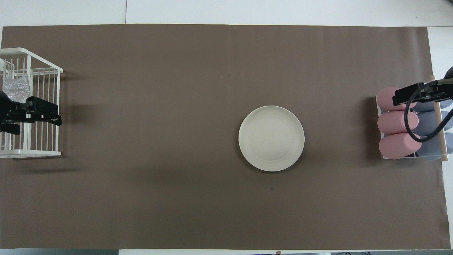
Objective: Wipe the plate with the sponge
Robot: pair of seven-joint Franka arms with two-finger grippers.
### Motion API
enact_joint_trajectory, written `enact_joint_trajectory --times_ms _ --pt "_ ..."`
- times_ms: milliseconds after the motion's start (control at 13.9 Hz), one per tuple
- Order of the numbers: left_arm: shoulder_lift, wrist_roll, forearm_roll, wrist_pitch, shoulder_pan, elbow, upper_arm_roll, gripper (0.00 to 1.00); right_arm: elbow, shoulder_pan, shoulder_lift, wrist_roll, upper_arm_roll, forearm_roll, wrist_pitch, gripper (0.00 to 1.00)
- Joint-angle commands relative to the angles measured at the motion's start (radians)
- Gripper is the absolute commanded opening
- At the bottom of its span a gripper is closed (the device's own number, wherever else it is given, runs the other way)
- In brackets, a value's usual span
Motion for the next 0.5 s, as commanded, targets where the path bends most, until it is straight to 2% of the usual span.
enact_joint_trajectory --times_ms 0,431 --pt "-0.013 0.006 -0.015 0.011 0.009 -0.008 -0.001 1.00 0.001 -0.008 -0.011 0.021 0.005 0.007 -0.012 1.00" --pt "-0.013 0.000 -0.015 0.024 0.009 -0.008 -0.001 1.00 -0.001 -0.007 -0.011 0.024 0.005 0.007 -0.012 1.00"
